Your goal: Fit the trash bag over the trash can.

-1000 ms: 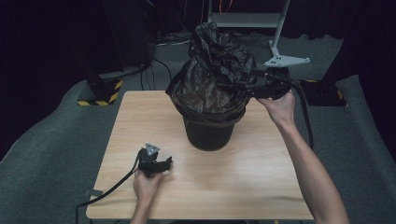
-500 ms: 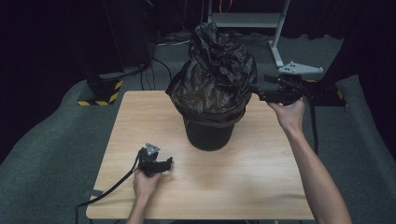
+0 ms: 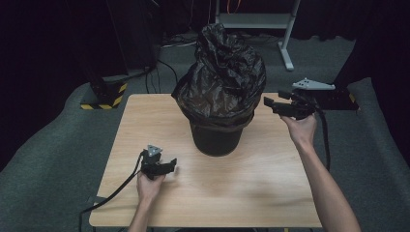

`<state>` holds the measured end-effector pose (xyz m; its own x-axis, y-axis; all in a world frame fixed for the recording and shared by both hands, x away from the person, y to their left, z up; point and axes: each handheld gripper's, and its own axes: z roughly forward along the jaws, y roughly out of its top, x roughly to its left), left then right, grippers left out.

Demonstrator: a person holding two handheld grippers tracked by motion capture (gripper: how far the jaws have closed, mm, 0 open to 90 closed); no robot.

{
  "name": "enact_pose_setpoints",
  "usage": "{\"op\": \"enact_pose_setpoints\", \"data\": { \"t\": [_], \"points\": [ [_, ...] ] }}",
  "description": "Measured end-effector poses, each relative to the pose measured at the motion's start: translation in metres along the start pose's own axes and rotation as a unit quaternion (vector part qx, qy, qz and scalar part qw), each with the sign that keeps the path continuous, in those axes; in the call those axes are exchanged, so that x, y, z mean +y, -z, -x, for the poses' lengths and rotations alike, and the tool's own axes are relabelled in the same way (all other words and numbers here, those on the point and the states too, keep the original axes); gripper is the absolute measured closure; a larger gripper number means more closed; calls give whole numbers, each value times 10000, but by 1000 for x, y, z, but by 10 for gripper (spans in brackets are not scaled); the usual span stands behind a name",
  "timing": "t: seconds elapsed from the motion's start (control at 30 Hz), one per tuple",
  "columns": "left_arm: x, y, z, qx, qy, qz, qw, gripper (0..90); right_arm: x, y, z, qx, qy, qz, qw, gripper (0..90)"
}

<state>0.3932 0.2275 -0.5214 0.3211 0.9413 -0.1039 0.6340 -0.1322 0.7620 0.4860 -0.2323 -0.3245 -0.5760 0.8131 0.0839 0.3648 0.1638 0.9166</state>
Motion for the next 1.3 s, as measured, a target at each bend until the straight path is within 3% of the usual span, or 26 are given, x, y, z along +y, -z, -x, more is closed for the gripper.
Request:
{"op": "enact_pose_setpoints", "data": {
  "t": [0.1,0.2,0.33,0.63,0.87,1.1,1.3],
  "points": [
    [9,9,-4,-88,83,176,9998,229,-9,-4,3,-4,-98,-66,9999,304],
    [21,18,-2,-46,-1,320,9995,228,-17,-10,5,9,-179,-153,9997,307],
    [39,28,2,-170,-55,560,9983,229,-25,-17,6,-6,-272,-209,9994,310],
    [73,41,5,-441,-10,828,9956,227,-36,-30,6,71,-419,-348,9985,313],
    [99,58,2,-680,111,1113,9914,218,-40,-40,2,136,-506,-411,9978,317],
    [126,75,2,-876,86,1394,9863,216,-41,-47,1,201,-560,-465,9971,342],
    [147,85,6,-1029,32,1533,9828,216,-42,-49,1,320,-593,-463,9966,431]
  ]
}}
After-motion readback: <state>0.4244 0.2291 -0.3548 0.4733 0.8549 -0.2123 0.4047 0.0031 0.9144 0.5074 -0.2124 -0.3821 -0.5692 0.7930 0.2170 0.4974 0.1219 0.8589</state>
